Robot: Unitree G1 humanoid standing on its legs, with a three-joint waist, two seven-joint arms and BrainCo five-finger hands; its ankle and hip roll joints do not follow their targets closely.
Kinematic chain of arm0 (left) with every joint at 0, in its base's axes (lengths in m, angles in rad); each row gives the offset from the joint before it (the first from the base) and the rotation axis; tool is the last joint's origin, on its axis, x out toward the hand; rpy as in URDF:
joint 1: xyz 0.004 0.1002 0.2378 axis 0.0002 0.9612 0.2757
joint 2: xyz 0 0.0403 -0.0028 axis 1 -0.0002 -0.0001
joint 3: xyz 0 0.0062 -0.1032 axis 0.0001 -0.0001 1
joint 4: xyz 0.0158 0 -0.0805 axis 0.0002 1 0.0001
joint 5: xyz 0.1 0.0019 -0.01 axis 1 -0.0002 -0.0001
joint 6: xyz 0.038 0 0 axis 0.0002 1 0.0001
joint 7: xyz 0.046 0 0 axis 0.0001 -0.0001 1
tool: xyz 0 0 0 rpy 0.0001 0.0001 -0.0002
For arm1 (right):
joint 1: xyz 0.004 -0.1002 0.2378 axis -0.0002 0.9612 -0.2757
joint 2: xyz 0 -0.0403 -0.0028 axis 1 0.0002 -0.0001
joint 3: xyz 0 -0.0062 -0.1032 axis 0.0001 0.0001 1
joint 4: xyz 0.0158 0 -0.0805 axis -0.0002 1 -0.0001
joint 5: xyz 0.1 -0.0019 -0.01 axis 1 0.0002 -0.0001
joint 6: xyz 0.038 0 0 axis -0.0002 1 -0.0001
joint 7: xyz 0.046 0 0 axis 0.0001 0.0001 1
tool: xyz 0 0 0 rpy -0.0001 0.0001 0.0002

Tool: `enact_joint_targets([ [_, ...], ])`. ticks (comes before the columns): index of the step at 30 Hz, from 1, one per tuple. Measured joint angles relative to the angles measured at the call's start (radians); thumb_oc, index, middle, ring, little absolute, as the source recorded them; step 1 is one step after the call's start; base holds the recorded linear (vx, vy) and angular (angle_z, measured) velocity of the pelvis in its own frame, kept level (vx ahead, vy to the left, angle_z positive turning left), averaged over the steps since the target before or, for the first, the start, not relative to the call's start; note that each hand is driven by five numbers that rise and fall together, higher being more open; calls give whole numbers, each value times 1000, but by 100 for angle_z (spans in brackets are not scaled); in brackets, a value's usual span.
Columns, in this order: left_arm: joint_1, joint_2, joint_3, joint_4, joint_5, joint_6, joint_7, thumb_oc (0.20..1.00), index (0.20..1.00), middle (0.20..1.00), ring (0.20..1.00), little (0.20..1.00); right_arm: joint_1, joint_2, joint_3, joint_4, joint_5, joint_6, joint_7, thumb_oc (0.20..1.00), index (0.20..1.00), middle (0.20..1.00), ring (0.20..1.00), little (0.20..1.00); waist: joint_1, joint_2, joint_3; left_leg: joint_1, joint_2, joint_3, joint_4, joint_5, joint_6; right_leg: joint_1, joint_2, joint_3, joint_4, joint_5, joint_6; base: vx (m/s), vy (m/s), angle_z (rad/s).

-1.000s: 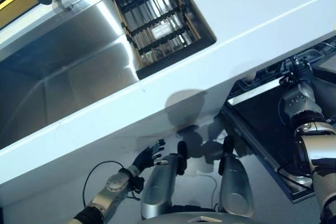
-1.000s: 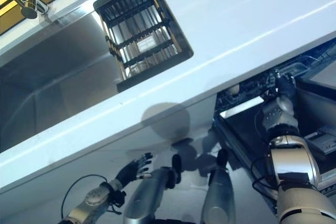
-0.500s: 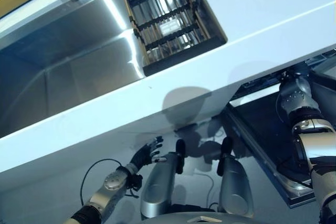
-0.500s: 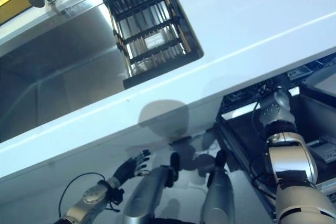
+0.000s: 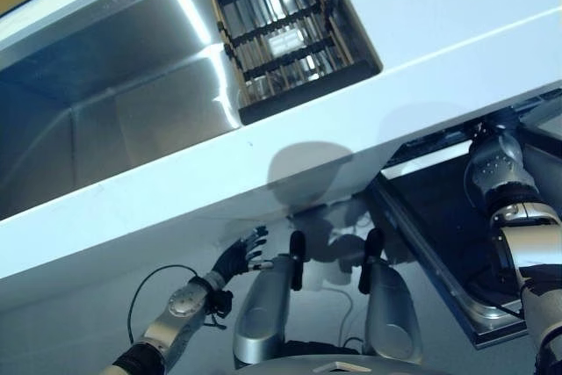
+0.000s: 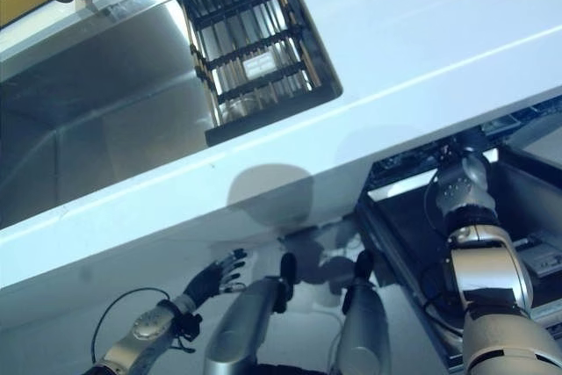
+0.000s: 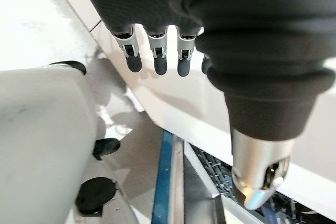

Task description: Pick up plates and place into dishwasher.

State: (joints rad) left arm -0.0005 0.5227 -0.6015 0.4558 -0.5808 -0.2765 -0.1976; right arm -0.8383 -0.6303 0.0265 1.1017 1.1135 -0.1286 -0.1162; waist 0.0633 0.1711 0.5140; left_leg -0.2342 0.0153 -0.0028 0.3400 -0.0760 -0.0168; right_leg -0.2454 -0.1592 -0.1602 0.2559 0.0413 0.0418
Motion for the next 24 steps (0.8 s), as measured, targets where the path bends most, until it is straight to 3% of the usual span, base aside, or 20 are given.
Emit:
enact_joint_targets([
  [10, 21, 2, 58, 17, 19, -4, -2, 1000, 1000, 1000, 1000, 1000, 175, 41, -103, -98, 64, -5, 27, 1000, 1000, 1000, 1000, 1000, -21, -95, -45, 95, 9, 31, -64, -2, -3, 81, 22, 41, -73, 16, 5, 3, -7, -7],
  [17, 67, -6, 84, 75, 23, -4, -2, 1000, 1000, 1000, 1000, 1000, 280, 73, -138, -120, 108, -10, 27, 1000, 1000, 1000, 1000, 1000, -43, -98, -139, 145, 14, 59, -112, 0, -7, 125, 33, 64, -138, 40, 13, -4, 3, -13],
  [24, 156, -61, 153, 94, 48, -3, -2, 1000, 1000, 1000, 1000, 1000, 454, 110, -140, -261, 37, -70, -33, 1000, 1000, 1000, 1000, 1000, -74, -108, -229, 199, 17, 83, -159, -1, -2, 158, 40, 85, -169, 36, 14, 31, 29, -10],
])
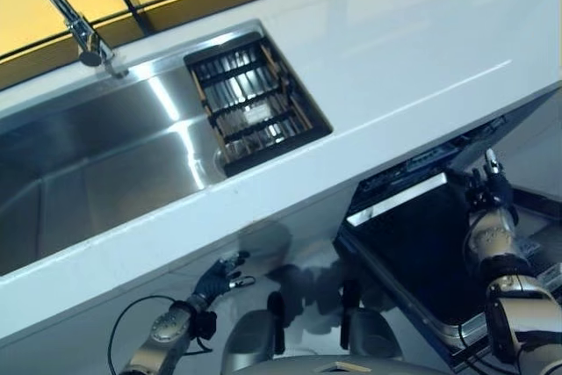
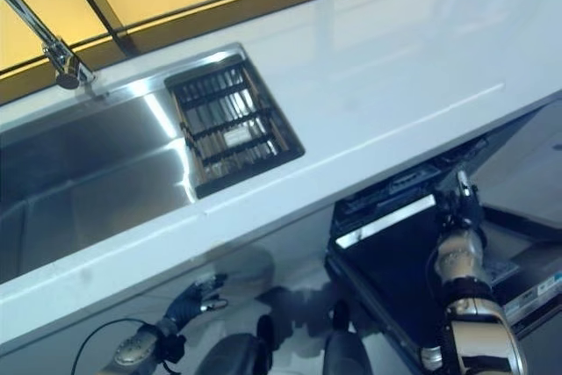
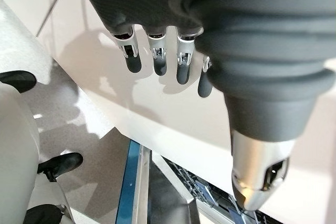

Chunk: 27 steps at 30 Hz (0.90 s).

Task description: Pick up plates and place into dishwasher.

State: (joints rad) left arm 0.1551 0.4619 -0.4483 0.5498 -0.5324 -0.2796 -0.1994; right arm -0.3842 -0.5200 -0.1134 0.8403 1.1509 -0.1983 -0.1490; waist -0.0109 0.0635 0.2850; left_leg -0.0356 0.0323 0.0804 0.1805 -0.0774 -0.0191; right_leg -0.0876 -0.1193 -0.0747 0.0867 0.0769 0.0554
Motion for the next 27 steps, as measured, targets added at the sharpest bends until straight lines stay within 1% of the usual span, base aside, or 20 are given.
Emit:
enact_joint_targets([
  [2, 14, -16, 5, 29, 9, 2, 4, 1000, 1000, 1000, 1000, 1000, 67, 0, -1, -23, -101, -4, -42, 1000, 1000, 1000, 1000, 1000, -2, -7, -24, 16, 0, 6, -15, 0, 0, 10, 2, 8, -9, 0, 2, -1, 54, -11],
  [4, 28, -39, 35, 51, 18, 2, 8, 1000, 1000, 1000, 1000, 1000, 139, 1, 0, -100, -204, -11, -100, 1000, 1000, 1000, 1000, 1000, -5, -18, -42, 26, 1, 21, -31, 2, -1, 12, 4, 17, -15, 0, 2, 9, 42, -18],
  [5, 33, -55, 52, 76, 33, 3, 18, 1000, 1000, 1000, 1000, 1000, 181, 0, 0, -159, -263, -17, -127, 1000, 1000, 1000, 1000, 1000, -24, -24, -52, 31, 3, 26, -36, 3, -1, 12, 6, 24, -21, 0, 3, 16, 35, -17],
  [6, 44, -70, 74, 100, 50, 3, 29, 1000, 1000, 1000, 1000, 1000, 210, 2, 5, -214, -328, -19, -148, 1000, 1000, 1000, 1000, 1000, -31, -31, -60, 36, 3, 28, -44, 4, -1, 13, 7, 25, -23, 1, 3, 7, 24, -14],
  [7, 47, -76, 79, 123, 53, 5, 34, 1000, 1000, 1000, 1000, 1000, 241, 1, 4, -260, -379, -23, -164, 1000, 1000, 1000, 1000, 1000, -52, -40, -68, 45, 3, 35, -53, 7, -2, 12, 10, 34, -25, 1, 3, -3, 20, -13],
  [9, 56, -99, 126, 171, 90, 9, 43, 1000, 1000, 1000, 1000, 1000, 324, 3, 3, -386, -479, -36, -190, 1000, 1000, 1000, 1000, 1000, -61, -56, -88, 59, 7, 51, -73, 11, -4, 13, 15, 43, -36, 4, 2, -12, 9, -21],
  [10, 61, -99, 127, 181, 94, 10, 44, 1000, 1000, 1000, 1000, 1000, 335, 3, 3, -394, -512, -40, -196, 1000, 1000, 1000, 1000, 1000, -62, -61, -94, 60, 8, 58, -81, 11, -5, 13, 17, 49, -39, 5, 2, -18, 3, -19],
  [11, 64, -99, 128, 188, 110, 11, 44, 1000, 1000, 1000, 1000, 1000, 355, 2, -5, -398, -544, -42, -210, 1000, 1000, 1000, 1000, 1000, -87, -73, -105, 64, 9, 60, -85, 13, -6, 12, 19, 52, -41, 6, 3, -30, 5, -10],
  [12, 71, -100, 131, 192, 127, 11, 44, 1000, 1000, 1000, 1000, 1000, 372, 2, -11, -398, -572, -42, -224, 1000, 1000, 1000, 1000, 1000, -82, -78, -111, 61, 9, 62, -91, 14, -7, 12, 19, 52, -44, 6, 3, -34, 2, -10],
  [13, 71, -101, 132, 204, 129, 10, 43, 1000, 1000, 1000, 1000, 1000, 389, 2, -17, -401, -599, -43, -245, 1000, 1000, 1000, 1000, 1000, -97, -86, -117, 70, 10, 73, -99, 17, -8, 6, 22, 60, -48, 7, 4, -40, -2, -21],
  [14, 72, -107, 141, 223, 132, 9, 42, 1000, 1000, 1000, 1000, 1000, 401, 3, -35, -401, -616, -44, -263, 1000, 1000, 1000, 1000, 1000, -97, -87, -118, 78, 12, 85, -105, 17, -8, 9, 24, 70, -54, 10, 4, -31, -11, -23],
  [16, 75, -112, 155, 239, 149, 8, 41, 1000, 1000, 1000, 1000, 1000, 419, 2, -71, -398, -636, -48, -299, 1000, 1000, 1000, 1000, 1000, -111, -87, -119, 78, 11, 87, -109, 17, -8, 8, 23, 71, -56, 10, 5, -9, -7, -7],
  [19, 75, -113, 160, 268, 149, 7, 34, 1000, 1000, 1000, 1000, 1000, 451, 2, -117, -363, -656, -51, -340, 1000, 1000, 1000, 1000, 1000, -120, -84, -120, 79, 15, 88, -110, 16, -8, 10, 29, 73, -54, 13, 8, 22, -29, -1],
  [23, 70, -119, 172, 287, 148, 1, 27, 1000, 1000, 1000, 1000, 1000, 465, 3, -124, -253, -652, -51, -394, 1000, 1000, 1000, 1000, 1000, -120, -79, -118, 77, 21, 88, -100, 13, -13, 7, 35, 74, -49, 12, 5, 1, -57, -1],
  [25, 57, -118, 172, 290, 148, 1, 24, 1000, 1000, 1000, 1000, 1000, 463, 6, -124, -192, -610, -55, -406, 1000, 1000, 1000, 1000, 1000, -118, -77, -114, 57, 22, 91, -95, 11, -16, -17, 36, 82, -38, 8, 1, -176, -62, -9],
  [27, 35, -109, 167, 288, 148, 0, 24, 1000, 1000, 1000, 1000, 1000, 445, 15, -124, -145, -495, -67, -398, 1000, 1000, 1000, 1000, 1000, -114, -69, -100, 5, 20, 99, -70, 11, -16, -70, 34, 93, -14, 6, 0, -230, -18, -12],
])
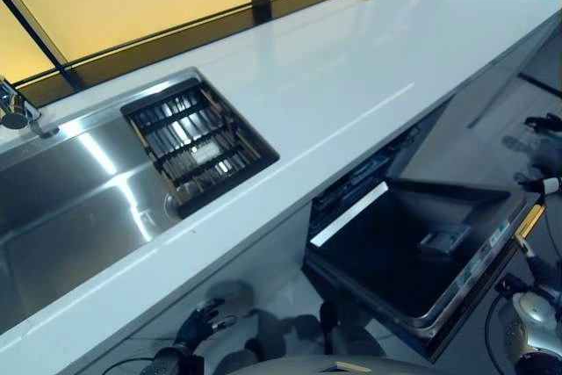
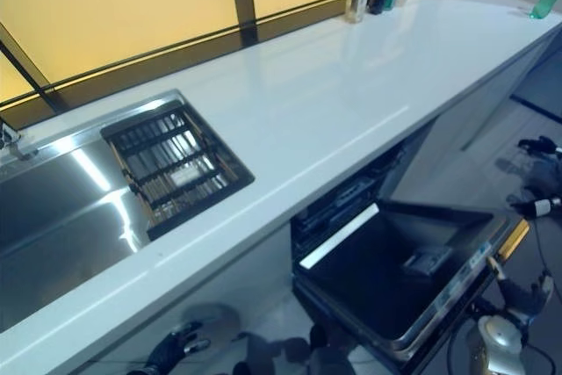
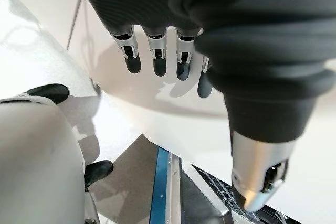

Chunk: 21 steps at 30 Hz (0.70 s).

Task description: Pick up plates and place into dishwasher.

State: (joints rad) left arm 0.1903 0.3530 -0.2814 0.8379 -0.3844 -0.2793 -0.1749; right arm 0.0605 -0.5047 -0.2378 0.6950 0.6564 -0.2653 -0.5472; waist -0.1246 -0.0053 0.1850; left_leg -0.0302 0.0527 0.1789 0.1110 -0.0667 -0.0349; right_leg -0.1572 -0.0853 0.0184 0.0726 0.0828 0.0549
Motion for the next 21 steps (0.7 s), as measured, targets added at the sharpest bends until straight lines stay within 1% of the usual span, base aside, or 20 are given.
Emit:
enact_joint_targets([
  [2, -31, 18, -15, -2, -1, 0, 1, 1000, 1000, 1000, 1000, 1000, -43, 17, -14, 55, 104, -14, 27, 1000, 1000, 1000, 1000, 1000, -4, 2, 39, -49, -2, 0, 34, 2, 3, -45, -4, 3, 11, 14, 1, -168, -2, -1],
  [3, -55, 27, -21, -4, -1, 0, 1, 1000, 1000, 1000, 1000, 1000, -70, 25, -30, 106, 172, -16, 52, 1000, 1000, 1000, 1000, 1000, -6, 8, 62, -77, -2, 0, 54, 2, 3, -65, -6, 4, 12, 22, 1, -142, 3, 2],
  [5, -92, 43, -31, -35, -3, -1, 4, 1000, 1000, 1000, 1000, 1000, -116, 25, -42, 176, 232, -20, 71, 1000, 1000, 1000, 1000, 1000, -6, 16, 112, -117, -1, 0, 85, 0, 5, -96, -9, 4, 23, 26, 3, -104, -3, 0],
  [8, -132, 67, -62, -92, -36, -2, 14, 1000, 1000, 1000, 1000, 1000, -176, 22, -61, 258, 308, -21, 90, 1000, 1000, 1000, 1000, 1000, -8, 36, 185, -167, 6, -5, 139, -12, 7, -132, -9, 2, 42, 27, 3, -82, -8, -3],
  [10, -148, 72, -82, -120, -44, -3, 23, 1000, 1000, 1000, 1000, 1000, -204, 16, -83, 305, 397, -25, 135, 1000, 1000, 1000, 1000, 1000, -13, 56, 215, -195, 8, -15, 168, -20, 6, -147, -8, 0, 52, 27, 4, -72, 18, 7],
  [12, -160, 84, -114, -149, -45, -4, 30, 1000, 1000, 1000, 1000, 1000, -242, 4, -107, 350, 497, -24, 207, 1000, 1000, 1000, 1000, 1000, -22, 78, 243, -225, 8, -19, 186, -23, 9, -168, -9, -1, 57, 27, 4, -36, 56, 6],
  [14, -170, 83, -145, -157, -65, -5, 37, 1000, 1000, 1000, 1000, 1000, -269, -6, -108, 378, 605, -18, 311, 1000, 1000, 1000, 1000, 1000, -24, 101, 273, -227, 4, -18, 197, -26, 13, -171, -14, -1, 67, 27, 3, -4, 53, 1],
  [16, -170, 83, -164, -164, -68, -9, 39, 1000, 1000, 1000, 1000, 1000, -272, -6, -106, 379, 697, 9, 417, 1000, 1000, 1000, 1000, 1000, -23, 117, 281, -226, -2, -19, 201, -32, 13, -177, -20, -2, 83, 27, 3, 14, 49, 3],
  [18, -170, 81, -173, -167, -70, -17, 40, 1000, 1000, 1000, 1000, 1000, -284, -7, -100, 380, 737, 32, 517, 1000, 1000, 1000, 1000, 1000, -21, 134, 289, -226, -6, -19, 202, -34, 16, -179, -25, -3, 88, 26, 3, 35, 27, 3],
  [21, -170, 81, -173, -167, -74, -22, 39, 1000, 1000, 1000, 1000, 1000, -305, -18, -74, 392, 754, 79, 637, 1000, 1000, 1000, 1000, 1000, -17, 148, 289, -225, -8, -20, 208, -37, 20, -177, -27, -5, 98, 25, 1, 58, 13, 1],
])
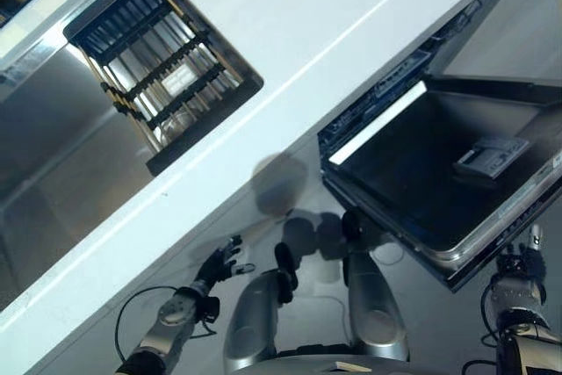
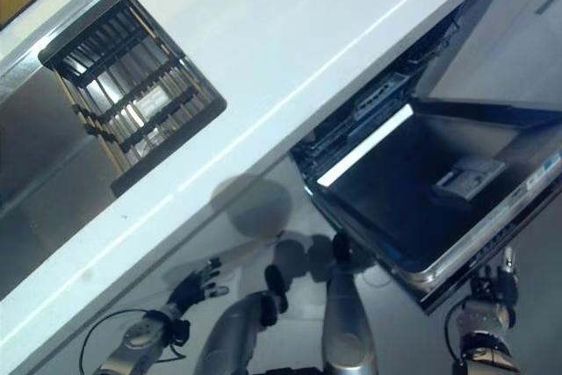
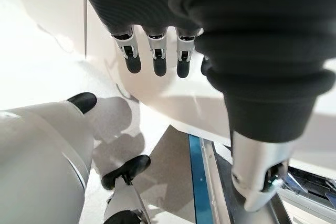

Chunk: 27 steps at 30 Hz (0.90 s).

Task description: Pick up plates and place into dishwasher.

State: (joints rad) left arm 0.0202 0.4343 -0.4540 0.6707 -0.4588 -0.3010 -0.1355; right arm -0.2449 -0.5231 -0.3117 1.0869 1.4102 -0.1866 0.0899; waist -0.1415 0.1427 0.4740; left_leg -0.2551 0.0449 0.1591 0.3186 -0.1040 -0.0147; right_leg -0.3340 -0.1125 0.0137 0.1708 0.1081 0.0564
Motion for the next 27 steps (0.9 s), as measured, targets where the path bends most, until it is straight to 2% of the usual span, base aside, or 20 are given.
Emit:
enact_joint_targets([
  [3, -1, 0, 0, 6, -8, -7, -3, 1000, 1000, 1000, 1000, 1000, -13, -31, 4, 61, 14, 35, 84, 1000, 1000, 1000, 1000, 1000, 17, 5, -3, 1, 0, -1, 4, -3, 0, 2, -1, -7, 5, -2, -1, 68, 5, 0],
  [7, 2, 0, -2, 17, -8, -16, -4, 1000, 1000, 1000, 1000, 1000, -13, -60, 9, 113, 38, 86, 129, 1000, 1000, 1000, 1000, 1000, 22, 10, -5, 18, -1, -9, 4, -3, 0, 23, -6, -20, 4, -5, -1, 60, 7, 6],
  [13, 17, -3, -6, 18, -8, -18, -4, 1000, 1000, 1000, 1000, 1000, -5, -74, 18, 110, 37, 104, 186, 1000, 1000, 1000, 1000, 1000, 22, 25, -15, 19, -11, -33, 8, -4, -1, 23, -13, -35, 4, -5, -1, 43, 7, -5],
  [17, 38, -4, -5, 19, -7, -20, -14, 1000, 1000, 1000, 1000, 1000, 0, -76, 49, 88, 22, 103, 186, 1000, 1000, 1000, 1000, 1000, 22, 27, -16, 17, -14, -55, 7, -4, -1, 24, -13, -52, 6, -5, -1, 28, -16, -7],
  [20, 45, -4, -5, 15, -7, -20, -23, 1000, 1000, 1000, 1000, 1000, 23, -78, 60, 40, -44, 103, 180, 1000, 1000, 1000, 1000, 1000, 22, 28, -17, 18, -13, -64, 6, -4, -2, 25, -10, -56, 6, -5, -1, -1, -14, -2],
  [27, 53, -4, -4, 5, -5, -19, -24, 1000, 1000, 1000, 1000, 1000, 32, -101, 110, -104, -206, 105, 53, 1000, 1000, 1000, 1000, 1000, 21, 19, -21, 18, -14, -78, 12, -3, -2, 26, -6, -57, 16, -5, -1, -3, -4, -1],
])
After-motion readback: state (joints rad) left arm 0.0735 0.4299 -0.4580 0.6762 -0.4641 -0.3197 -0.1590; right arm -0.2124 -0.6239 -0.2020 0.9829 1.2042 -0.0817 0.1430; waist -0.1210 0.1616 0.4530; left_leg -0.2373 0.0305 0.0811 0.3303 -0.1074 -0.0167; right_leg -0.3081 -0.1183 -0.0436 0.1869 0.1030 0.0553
